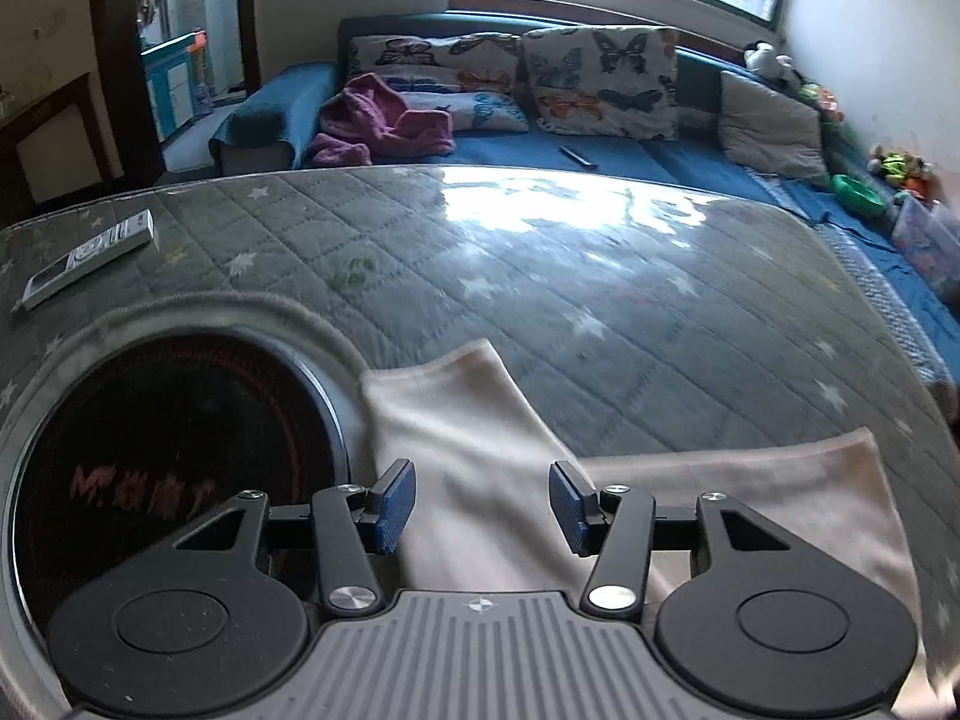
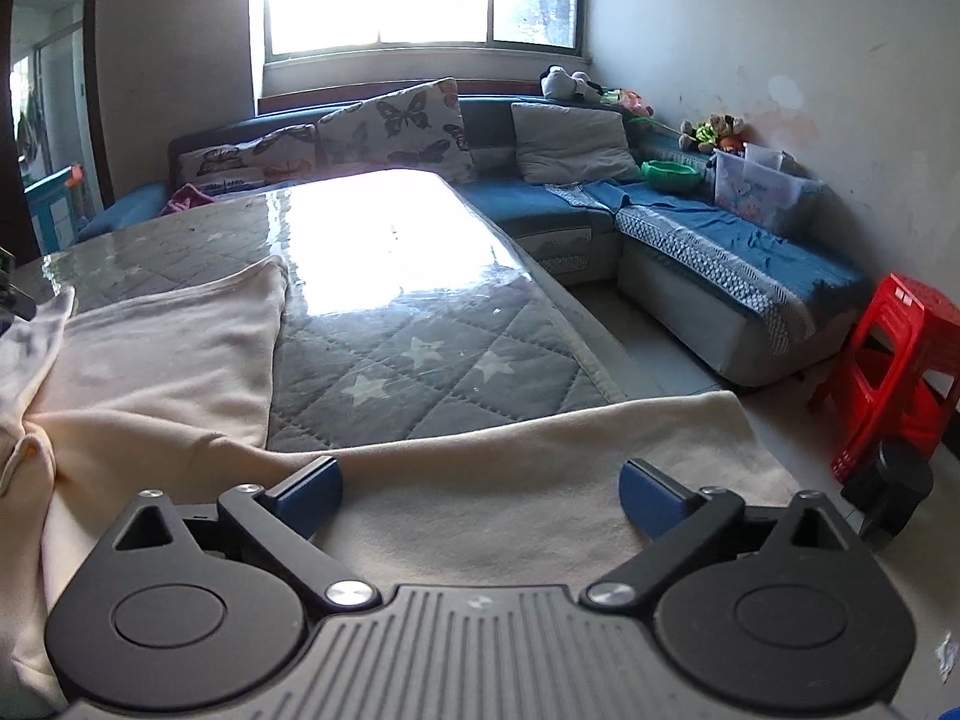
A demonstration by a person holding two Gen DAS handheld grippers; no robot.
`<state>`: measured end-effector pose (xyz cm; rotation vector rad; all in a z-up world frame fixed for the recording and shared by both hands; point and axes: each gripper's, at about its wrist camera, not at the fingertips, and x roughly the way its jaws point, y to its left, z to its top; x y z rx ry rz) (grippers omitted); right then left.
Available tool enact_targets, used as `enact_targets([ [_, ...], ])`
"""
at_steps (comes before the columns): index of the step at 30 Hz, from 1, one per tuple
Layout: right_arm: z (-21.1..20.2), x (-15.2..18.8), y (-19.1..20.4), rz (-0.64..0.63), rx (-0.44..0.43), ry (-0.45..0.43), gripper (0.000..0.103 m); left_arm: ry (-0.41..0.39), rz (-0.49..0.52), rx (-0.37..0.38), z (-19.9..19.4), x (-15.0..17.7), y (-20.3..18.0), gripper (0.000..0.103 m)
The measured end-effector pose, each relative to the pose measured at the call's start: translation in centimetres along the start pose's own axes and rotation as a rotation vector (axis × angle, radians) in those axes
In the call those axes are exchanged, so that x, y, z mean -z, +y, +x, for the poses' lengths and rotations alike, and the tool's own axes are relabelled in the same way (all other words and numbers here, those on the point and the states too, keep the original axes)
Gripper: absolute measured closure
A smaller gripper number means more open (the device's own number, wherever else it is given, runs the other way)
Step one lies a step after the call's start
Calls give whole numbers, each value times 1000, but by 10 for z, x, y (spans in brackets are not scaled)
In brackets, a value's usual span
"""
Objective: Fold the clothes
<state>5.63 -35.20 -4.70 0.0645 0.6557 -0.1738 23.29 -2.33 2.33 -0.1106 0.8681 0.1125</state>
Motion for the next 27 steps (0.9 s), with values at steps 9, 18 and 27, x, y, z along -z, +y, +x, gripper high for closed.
enact_targets([
  [9,4,1,-1,8,0,-6,0,2,-15,-75,48,-27,-2,51],
  [18,4,1,-1,11,0,-9,0,8,-13,-65,54,-34,-13,50],
  [27,6,2,-2,17,-4,-12,0,-12,-14,-89,53,-33,-6,91],
])
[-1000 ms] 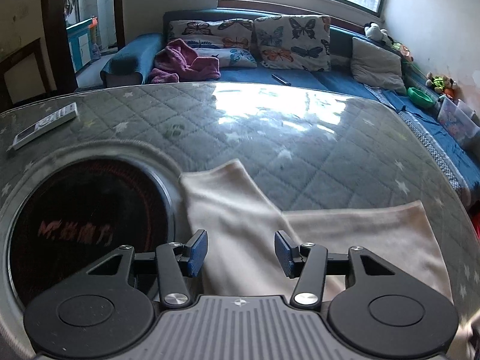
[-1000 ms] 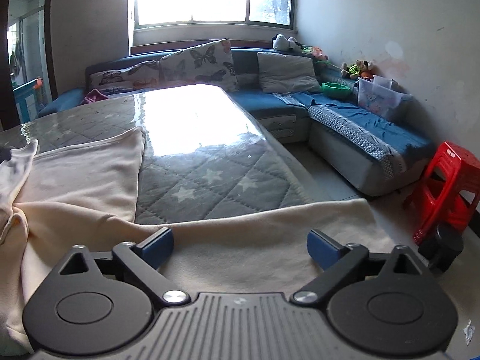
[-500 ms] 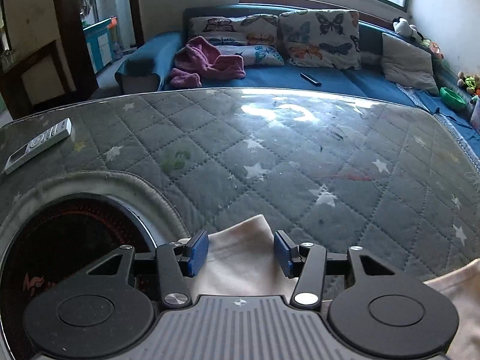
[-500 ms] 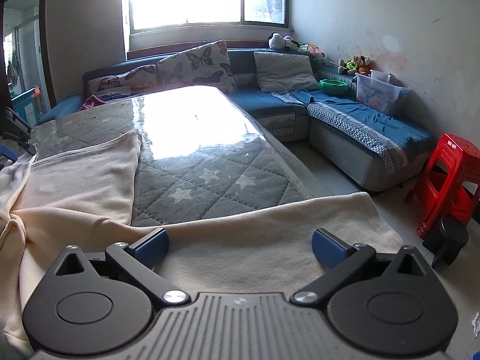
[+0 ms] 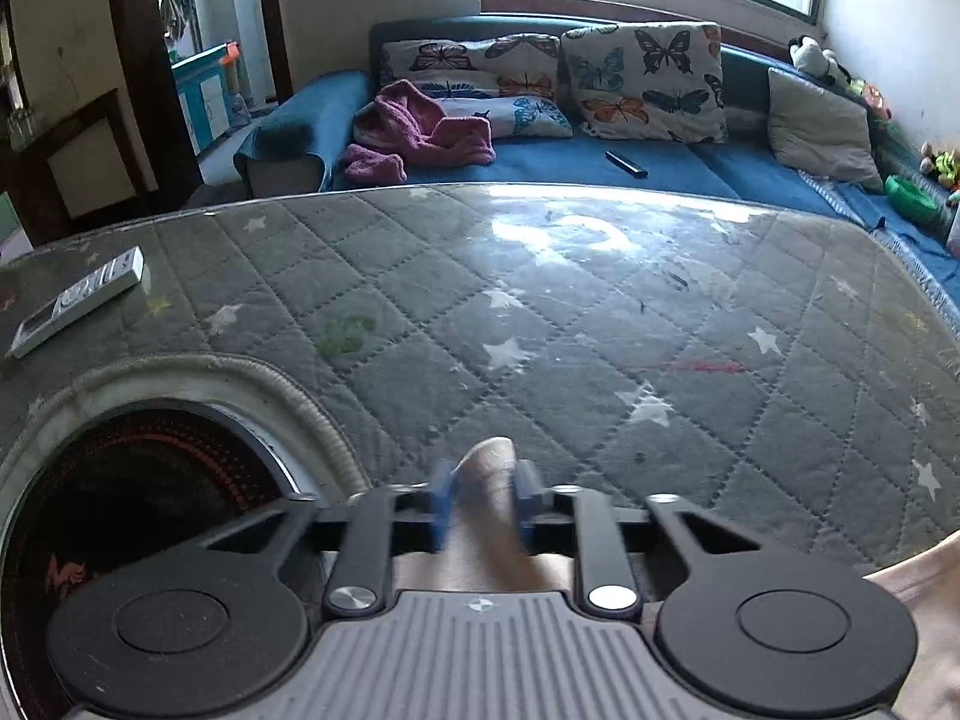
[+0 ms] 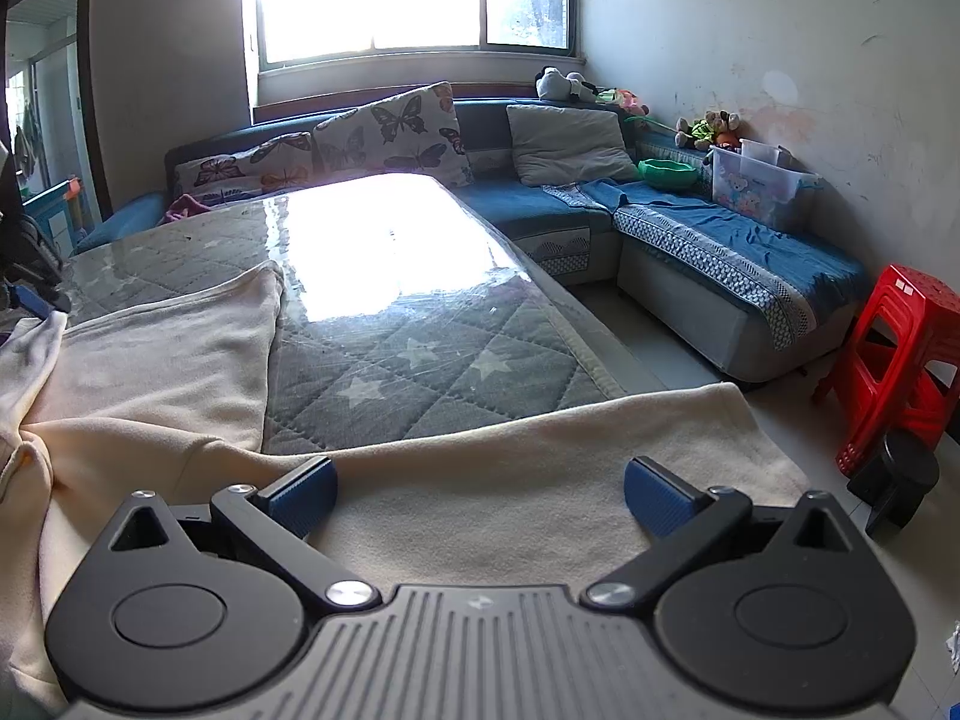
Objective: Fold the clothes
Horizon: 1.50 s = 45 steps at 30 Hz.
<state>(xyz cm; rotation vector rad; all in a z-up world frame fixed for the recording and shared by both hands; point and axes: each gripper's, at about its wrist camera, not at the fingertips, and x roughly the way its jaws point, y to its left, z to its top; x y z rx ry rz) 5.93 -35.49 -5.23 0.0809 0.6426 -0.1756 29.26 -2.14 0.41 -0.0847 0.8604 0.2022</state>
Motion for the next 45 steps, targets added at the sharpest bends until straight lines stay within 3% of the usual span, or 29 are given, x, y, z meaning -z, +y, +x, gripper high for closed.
enact_targets([
  [6,1,0,0,2,-1,-2,0,-35,-60,72,-31,12,26,94],
  [13,1,0,0,2,-2,-2,0,-139,-124,182,-108,37,69,94],
  [24,1,1,1,-1,1,-2,0,-262,-182,196,-207,94,153,95],
  [34,2,1,1,-5,3,1,0,-286,-242,81,-245,144,214,95],
  [45,1,-2,5,-72,-3,13,0,-171,-292,-74,-203,173,257,96],
])
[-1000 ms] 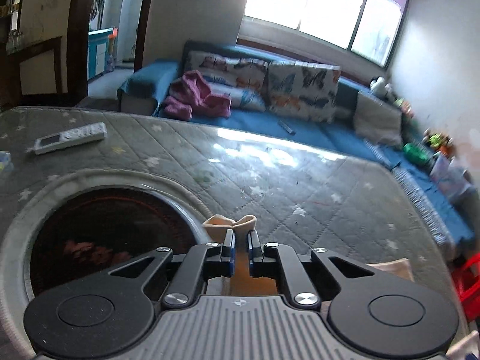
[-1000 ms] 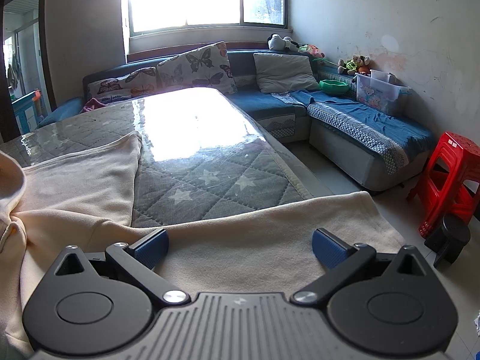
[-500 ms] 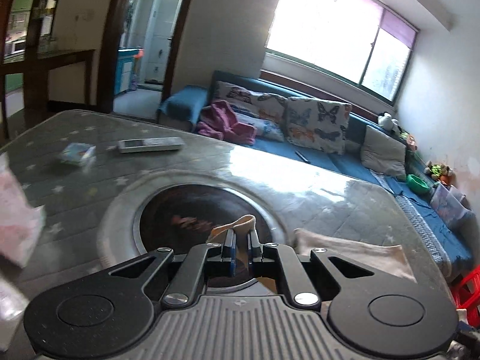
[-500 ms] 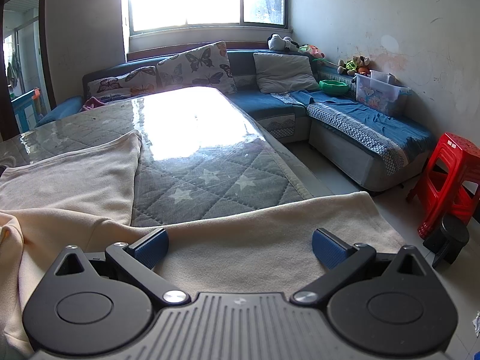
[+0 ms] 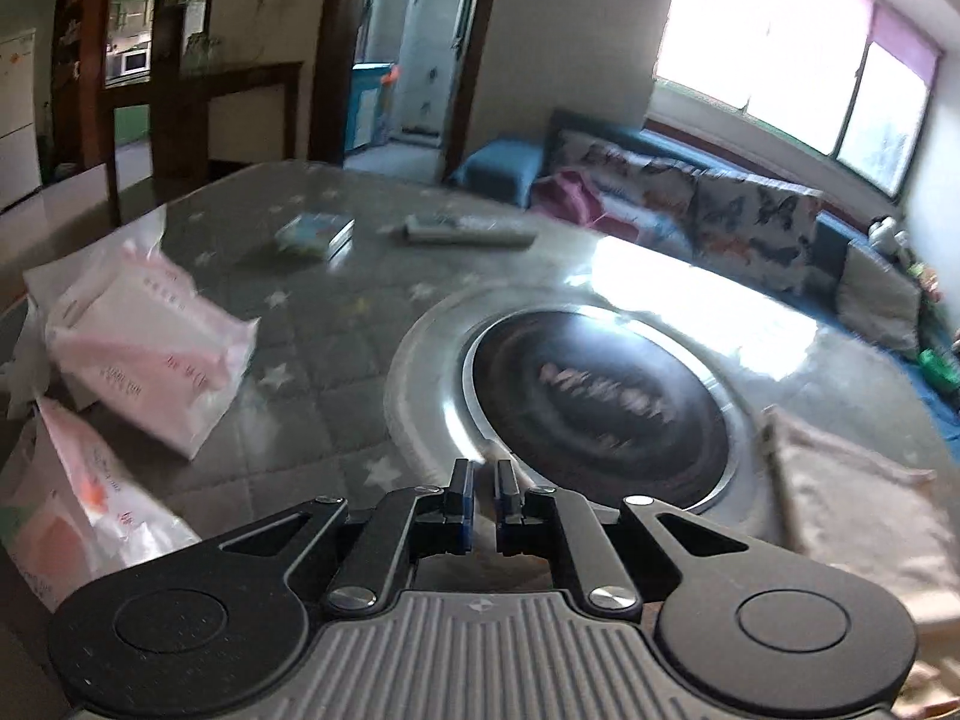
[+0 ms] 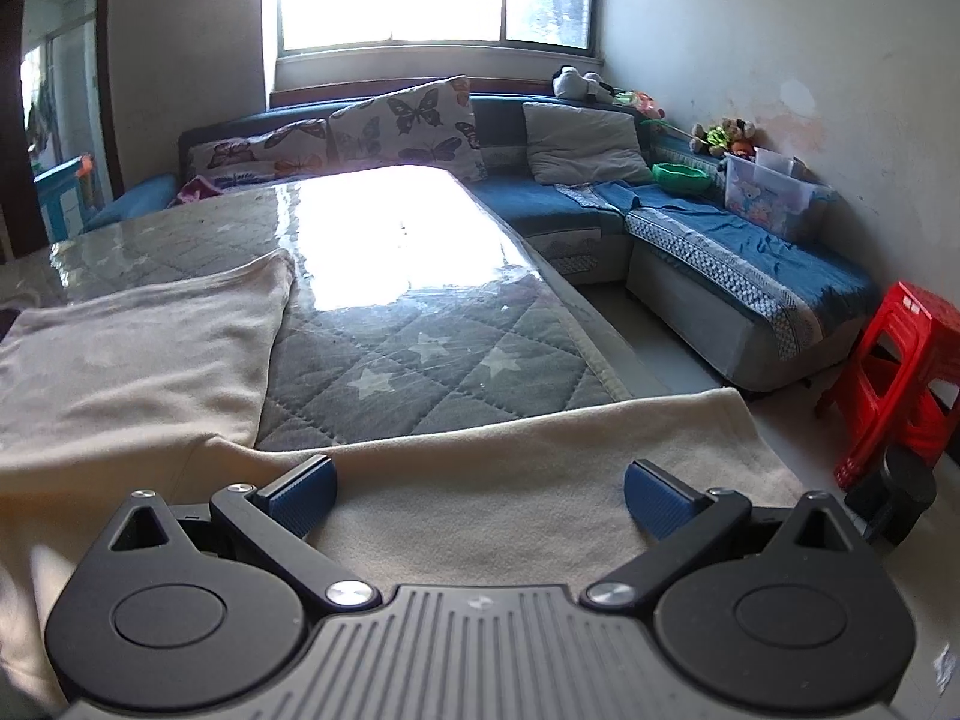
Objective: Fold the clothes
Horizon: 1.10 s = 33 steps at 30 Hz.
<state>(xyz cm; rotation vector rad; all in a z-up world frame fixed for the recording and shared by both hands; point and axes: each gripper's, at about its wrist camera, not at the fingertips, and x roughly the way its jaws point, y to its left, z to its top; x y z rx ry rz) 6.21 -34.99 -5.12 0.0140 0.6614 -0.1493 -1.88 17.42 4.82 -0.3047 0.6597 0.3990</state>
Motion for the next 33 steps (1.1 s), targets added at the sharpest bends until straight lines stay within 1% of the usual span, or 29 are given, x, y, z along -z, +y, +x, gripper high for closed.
enact_targets([
  [2,-3,-1,3,-38,9,-2,0,13,4,-30,8,3,4,96],
  [4,-10,-2,9,-86,10,-9,0,40,-3,-28,12,5,9,96],
  [6,-21,-3,14,-112,-20,-19,0,53,12,-10,11,8,6,95],
  [9,-35,-6,21,-139,-75,-31,0,62,68,69,2,14,-11,94],
  [11,-44,-9,28,-158,-133,-33,0,68,112,143,-5,18,-31,93],
  [14,-56,-12,42,-190,-217,-36,3,91,195,274,-14,28,-65,90],
  [16,-62,-14,51,-210,-268,-34,7,105,253,361,-20,36,-88,85],
  [18,-67,-13,60,-230,-316,-25,12,118,307,442,-25,44,-109,79],
  [23,-78,-10,80,-275,-436,16,29,148,450,632,-39,64,-158,77],
  [24,-80,-9,83,-283,-455,25,34,155,476,664,-41,68,-166,77],
  [25,-81,-8,86,-292,-474,33,41,161,500,681,-41,72,-174,77],
  [29,-83,-3,97,-326,-522,67,51,186,583,733,-43,87,-199,77],
  [32,-83,4,104,-361,-556,85,57,202,627,742,-39,97,-209,77],
  [33,-83,6,106,-372,-559,90,62,208,639,742,-37,100,-212,76],
])
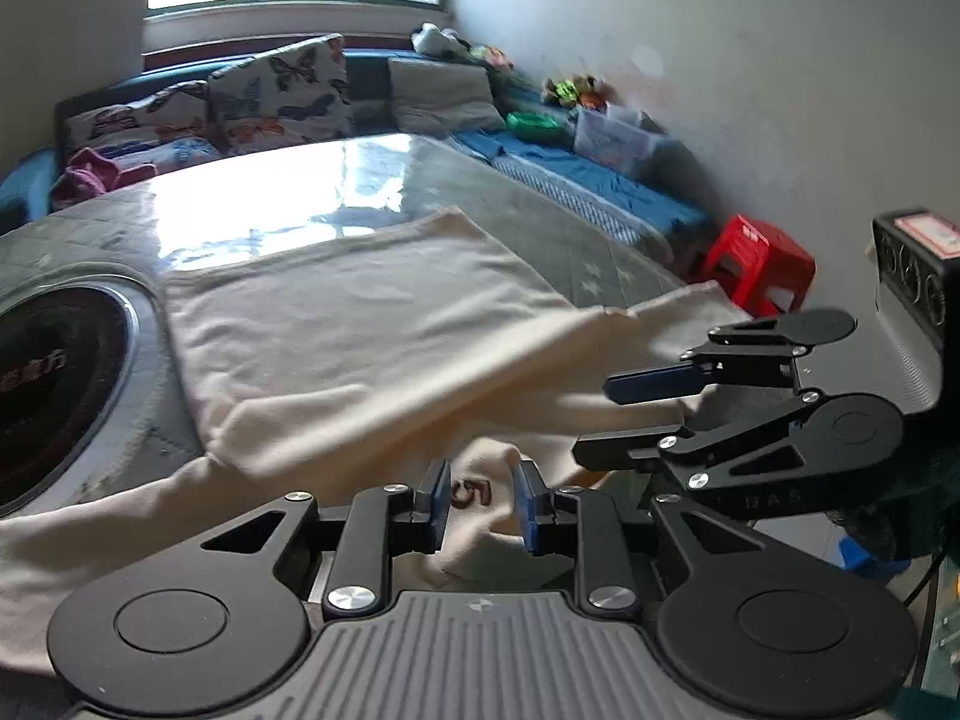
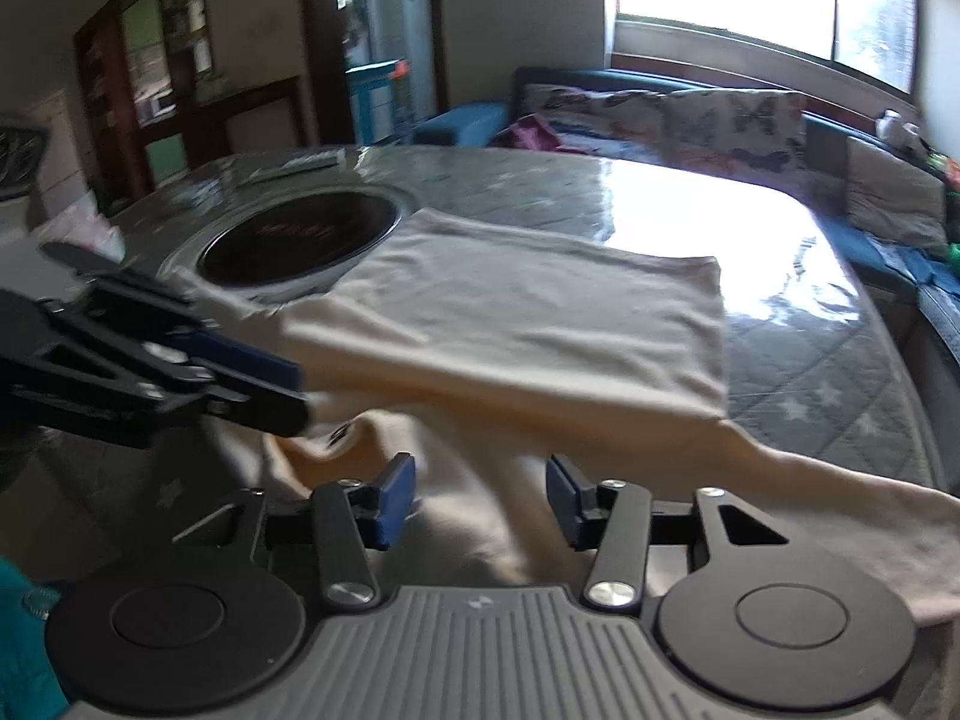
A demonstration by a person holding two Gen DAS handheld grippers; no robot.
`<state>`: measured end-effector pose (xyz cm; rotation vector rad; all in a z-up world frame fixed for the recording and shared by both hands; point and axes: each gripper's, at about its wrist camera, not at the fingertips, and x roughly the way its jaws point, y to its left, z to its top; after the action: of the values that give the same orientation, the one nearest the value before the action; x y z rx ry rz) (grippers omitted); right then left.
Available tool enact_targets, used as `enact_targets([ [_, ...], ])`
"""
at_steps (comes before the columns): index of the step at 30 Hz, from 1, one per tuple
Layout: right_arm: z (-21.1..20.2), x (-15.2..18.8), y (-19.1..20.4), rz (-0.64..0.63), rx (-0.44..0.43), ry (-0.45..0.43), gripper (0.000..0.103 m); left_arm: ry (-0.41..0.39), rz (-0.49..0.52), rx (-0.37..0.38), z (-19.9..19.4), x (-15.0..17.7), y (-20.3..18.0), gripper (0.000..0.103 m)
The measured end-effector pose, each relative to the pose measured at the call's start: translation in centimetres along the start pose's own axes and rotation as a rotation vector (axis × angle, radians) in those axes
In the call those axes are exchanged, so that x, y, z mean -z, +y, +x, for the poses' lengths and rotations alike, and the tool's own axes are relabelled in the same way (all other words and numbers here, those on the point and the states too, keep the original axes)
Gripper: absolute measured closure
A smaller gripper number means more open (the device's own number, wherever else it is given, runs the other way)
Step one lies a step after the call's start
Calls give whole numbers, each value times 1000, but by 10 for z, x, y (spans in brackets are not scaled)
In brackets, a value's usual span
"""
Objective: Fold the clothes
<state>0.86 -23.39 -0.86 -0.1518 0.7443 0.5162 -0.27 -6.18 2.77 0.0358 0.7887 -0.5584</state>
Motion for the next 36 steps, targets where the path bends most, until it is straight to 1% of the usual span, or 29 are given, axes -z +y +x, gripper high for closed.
enact_targets([
  [4,5,6,7,-22,-12,30,72,38,27,-6,11,5,-3,76],
  [8,3,10,12,-44,-4,36,72,41,64,-10,13,8,-6,76],
  [11,1,11,14,-55,0,39,75,42,93,-34,17,9,-9,76],
  [12,0,12,14,-56,1,40,76,41,100,-38,19,9,-9,78],
  [14,0,14,14,-53,6,45,78,42,111,-45,23,9,-11,88],
  [15,0,15,14,-53,8,46,80,38,113,-49,22,10,-12,91],
  [18,-5,16,15,-61,11,37,86,14,128,-41,15,10,-14,94],
  [19,-7,16,15,-62,11,33,90,2,131,-32,11,9,-15,95],
  [22,-19,18,18,-78,4,8,95,-43,162,5,-6,8,-18,95],
  [26,-38,20,23,-105,-9,10,95,-65,213,63,-24,15,-22,95],
  [29,-46,25,26,-126,-55,65,95,-34,241,97,-26,25,-23,95],
  [31,-49,28,26,-139,-74,84,90,2,247,105,-22,31,-22,95],
  [32,-50,28,26,-140,-80,92,89,16,250,107,-20,32,-21,95],
  [33,-51,27,25,-144,-77,88,86,26,250,102,-18,32,-20,95],
  [36,-52,20,23,-138,-64,56,86,21,246,127,-20,26,-15,94],
])
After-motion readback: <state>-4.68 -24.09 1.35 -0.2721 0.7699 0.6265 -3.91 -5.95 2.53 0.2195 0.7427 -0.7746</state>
